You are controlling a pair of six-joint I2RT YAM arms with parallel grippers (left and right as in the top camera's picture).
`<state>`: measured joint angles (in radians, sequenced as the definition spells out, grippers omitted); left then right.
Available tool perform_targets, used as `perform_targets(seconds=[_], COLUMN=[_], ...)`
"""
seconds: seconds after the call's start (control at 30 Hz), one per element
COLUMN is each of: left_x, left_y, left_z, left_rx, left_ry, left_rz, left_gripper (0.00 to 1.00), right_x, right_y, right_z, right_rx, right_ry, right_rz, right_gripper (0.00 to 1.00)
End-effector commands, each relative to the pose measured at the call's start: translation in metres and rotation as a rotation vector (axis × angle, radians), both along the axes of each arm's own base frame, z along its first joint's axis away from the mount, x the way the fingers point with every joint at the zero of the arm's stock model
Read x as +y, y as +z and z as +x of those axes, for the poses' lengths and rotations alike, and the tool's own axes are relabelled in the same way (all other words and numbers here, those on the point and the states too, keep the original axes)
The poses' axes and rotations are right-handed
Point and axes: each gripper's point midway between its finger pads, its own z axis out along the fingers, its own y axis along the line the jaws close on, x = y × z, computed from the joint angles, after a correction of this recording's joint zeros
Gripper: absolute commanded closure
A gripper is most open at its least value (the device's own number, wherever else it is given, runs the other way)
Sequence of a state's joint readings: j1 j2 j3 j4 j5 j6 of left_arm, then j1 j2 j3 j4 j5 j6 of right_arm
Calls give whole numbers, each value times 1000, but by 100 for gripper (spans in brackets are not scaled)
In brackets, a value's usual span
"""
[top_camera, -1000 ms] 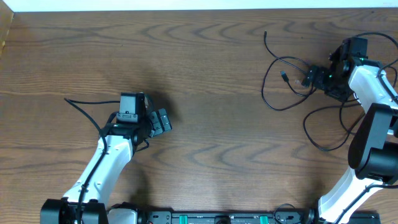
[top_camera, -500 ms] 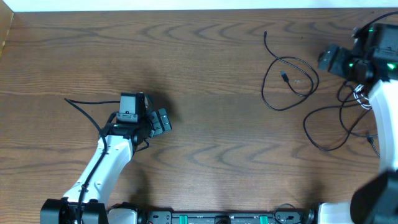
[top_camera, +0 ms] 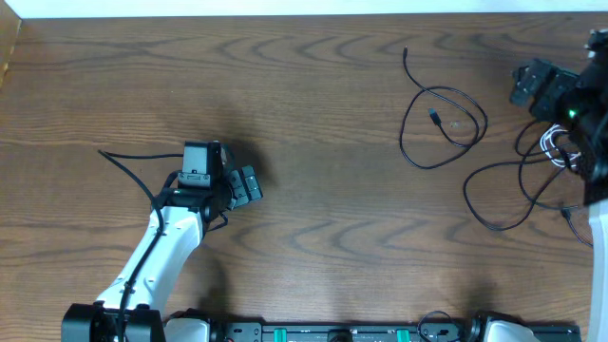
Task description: Untangle cables
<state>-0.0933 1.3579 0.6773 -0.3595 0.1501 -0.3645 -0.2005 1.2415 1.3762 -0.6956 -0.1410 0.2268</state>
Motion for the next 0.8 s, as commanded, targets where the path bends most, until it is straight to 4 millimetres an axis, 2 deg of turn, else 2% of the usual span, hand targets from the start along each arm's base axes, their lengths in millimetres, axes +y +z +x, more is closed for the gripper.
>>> perform_targets(seconds=[0.0,0.27,0.37,0.5,0.6,0.77], left_x=[5,5,5,5,5,5], left_y=[-7,-7,-7,-7,-7,-7], left_z=[-5,-5,-5,-5,-5,-5], left_rx=[20,20,20,20,20,20], left_ry=[-3,-3,-3,-3,-3,-3], left_rz=[27,27,28,27,27,27], left_gripper=[2,2,2,2,2,2], right_x=[4,10,20,45,51,65], right_y=[20,52,61,72,64,31], right_z=[-13,-36,-43,-51,-57,-69], right_rx=[-54,-148,-179,-213,-176,-31], right_ry=[0,3,30,102,120,173], right_rz=[-9,-28,-31,-39,-106,-91], right_gripper=[1,1,1,1,1,1])
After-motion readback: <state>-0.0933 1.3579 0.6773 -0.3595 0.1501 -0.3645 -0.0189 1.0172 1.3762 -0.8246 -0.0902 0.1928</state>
